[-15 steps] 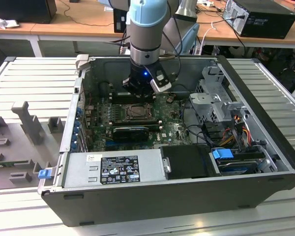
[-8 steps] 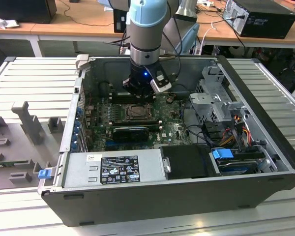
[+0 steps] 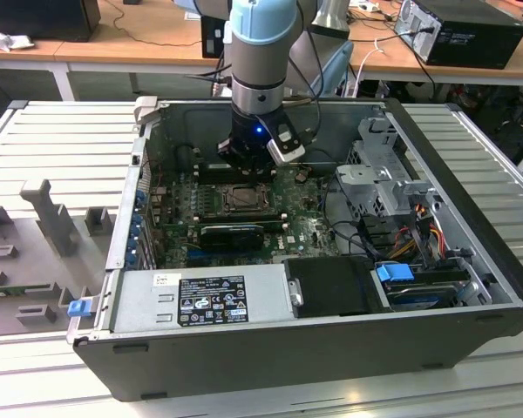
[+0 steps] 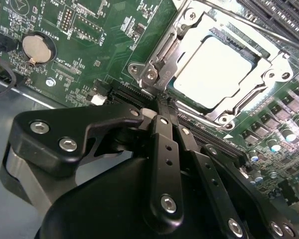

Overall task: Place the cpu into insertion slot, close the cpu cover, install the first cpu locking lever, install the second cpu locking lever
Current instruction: 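Install the first cpu locking lever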

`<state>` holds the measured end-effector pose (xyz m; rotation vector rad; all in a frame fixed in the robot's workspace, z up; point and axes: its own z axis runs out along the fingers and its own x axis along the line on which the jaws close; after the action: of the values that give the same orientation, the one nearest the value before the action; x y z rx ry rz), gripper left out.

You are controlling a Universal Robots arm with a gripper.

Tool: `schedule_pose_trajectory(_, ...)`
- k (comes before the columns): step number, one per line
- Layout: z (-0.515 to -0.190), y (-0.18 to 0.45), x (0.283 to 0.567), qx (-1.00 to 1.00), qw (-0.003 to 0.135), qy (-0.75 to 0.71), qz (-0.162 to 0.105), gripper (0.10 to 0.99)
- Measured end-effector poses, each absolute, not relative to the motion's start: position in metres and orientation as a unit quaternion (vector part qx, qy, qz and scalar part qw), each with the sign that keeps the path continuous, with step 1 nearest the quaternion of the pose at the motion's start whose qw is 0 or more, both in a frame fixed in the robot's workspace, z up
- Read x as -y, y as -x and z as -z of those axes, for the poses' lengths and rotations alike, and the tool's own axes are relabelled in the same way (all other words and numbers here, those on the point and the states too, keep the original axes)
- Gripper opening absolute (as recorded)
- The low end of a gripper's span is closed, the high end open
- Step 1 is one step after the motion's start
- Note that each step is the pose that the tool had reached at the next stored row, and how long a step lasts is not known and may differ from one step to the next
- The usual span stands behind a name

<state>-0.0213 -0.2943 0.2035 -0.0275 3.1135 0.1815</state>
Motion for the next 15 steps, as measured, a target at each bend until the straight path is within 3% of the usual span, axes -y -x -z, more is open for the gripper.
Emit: schedule_pose_trajectory(15, -0.211, 0.021, 0.294, -0.998, 0.011, 0.009, -0.069, 0.106)
